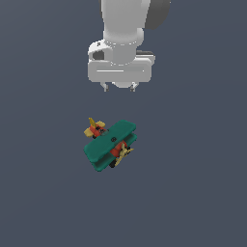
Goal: Pick up the object and move it to a goal position.
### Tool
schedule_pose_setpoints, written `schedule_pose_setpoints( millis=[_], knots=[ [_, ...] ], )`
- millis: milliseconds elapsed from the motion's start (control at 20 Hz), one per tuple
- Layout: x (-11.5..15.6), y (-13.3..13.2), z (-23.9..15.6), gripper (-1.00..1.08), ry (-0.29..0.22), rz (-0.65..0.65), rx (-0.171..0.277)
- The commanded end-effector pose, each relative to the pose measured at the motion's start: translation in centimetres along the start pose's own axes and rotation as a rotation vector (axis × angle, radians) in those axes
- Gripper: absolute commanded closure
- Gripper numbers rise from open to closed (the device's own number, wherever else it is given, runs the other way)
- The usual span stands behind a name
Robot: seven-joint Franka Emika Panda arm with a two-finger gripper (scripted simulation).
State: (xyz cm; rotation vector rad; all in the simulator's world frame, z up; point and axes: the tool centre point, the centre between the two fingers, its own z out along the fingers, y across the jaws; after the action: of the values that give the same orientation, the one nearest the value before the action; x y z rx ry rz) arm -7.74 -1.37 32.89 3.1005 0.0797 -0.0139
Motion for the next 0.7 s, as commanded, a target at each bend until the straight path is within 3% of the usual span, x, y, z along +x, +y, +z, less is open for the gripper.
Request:
schedule_pose_setpoints(
  millis=[0, 650],
  knots=[
    [0.0, 0.0, 0.0, -0.20, 0.000, 0.000, 0.000],
    [0.2, -1.3, -1.4, -0.20, 0.029, -0.009, 0.015]
  ],
)
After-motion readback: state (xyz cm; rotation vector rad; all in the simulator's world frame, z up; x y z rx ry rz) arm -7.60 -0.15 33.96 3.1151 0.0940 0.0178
